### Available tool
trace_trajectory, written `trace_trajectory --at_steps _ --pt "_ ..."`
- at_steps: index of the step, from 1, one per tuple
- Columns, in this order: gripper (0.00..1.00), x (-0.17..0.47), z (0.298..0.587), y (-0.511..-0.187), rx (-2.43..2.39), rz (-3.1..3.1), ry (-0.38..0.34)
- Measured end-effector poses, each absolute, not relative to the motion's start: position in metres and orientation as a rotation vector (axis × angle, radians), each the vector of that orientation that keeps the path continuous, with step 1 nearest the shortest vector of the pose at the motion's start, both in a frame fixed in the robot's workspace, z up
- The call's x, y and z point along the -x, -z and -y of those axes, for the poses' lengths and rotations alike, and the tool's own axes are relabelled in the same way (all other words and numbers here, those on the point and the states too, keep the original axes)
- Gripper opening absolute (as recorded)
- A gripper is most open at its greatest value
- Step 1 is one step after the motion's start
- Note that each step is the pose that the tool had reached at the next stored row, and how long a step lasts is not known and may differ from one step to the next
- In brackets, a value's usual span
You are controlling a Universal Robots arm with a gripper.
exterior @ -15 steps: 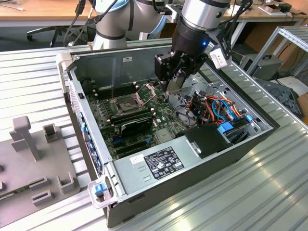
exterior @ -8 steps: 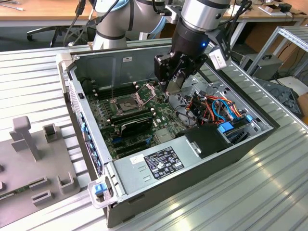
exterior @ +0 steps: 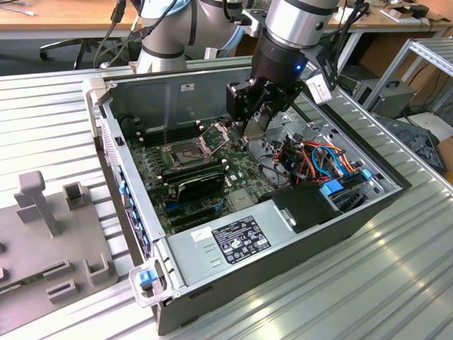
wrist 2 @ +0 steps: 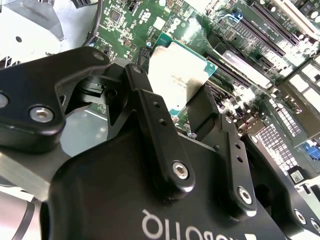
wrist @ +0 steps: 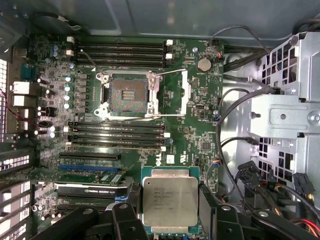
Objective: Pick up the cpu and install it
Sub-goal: 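Pick up the cpu and move it towards the insertion slot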
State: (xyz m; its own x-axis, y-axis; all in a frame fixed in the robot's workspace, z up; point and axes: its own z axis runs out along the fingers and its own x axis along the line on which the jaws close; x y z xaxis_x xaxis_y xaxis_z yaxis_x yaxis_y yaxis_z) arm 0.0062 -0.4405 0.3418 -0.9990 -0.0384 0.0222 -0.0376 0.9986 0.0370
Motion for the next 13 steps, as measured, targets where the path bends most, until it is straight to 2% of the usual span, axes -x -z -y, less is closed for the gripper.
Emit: trace_trajectory --at_steps 13 --pt "0.55 -0.0057 0.4404 -0.3375 -0.059 3.118 0.057"
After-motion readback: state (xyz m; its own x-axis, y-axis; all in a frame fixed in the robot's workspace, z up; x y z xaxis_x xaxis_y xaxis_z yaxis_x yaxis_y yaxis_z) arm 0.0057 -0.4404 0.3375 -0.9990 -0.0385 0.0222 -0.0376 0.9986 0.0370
